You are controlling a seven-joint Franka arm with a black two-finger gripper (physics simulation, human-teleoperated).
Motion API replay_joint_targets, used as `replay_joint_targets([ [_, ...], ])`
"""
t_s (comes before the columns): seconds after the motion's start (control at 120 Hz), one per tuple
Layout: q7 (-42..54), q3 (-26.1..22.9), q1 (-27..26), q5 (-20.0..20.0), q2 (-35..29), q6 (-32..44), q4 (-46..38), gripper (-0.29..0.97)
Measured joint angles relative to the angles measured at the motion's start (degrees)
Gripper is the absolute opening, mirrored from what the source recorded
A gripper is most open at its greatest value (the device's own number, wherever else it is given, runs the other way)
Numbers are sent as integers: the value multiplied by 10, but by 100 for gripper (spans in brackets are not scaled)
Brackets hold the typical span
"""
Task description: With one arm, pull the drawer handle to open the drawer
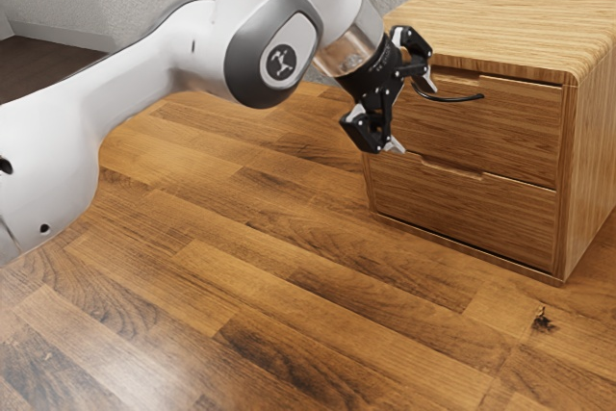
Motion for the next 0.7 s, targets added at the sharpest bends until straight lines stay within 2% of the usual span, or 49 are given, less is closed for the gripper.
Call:
replay_joint_targets([
  [0.375, -15, 0, 3, 0, 30, 4, 45, 68],
  [0.7, -22, 1, -1, 1, 35, 4, 40, 68],
])
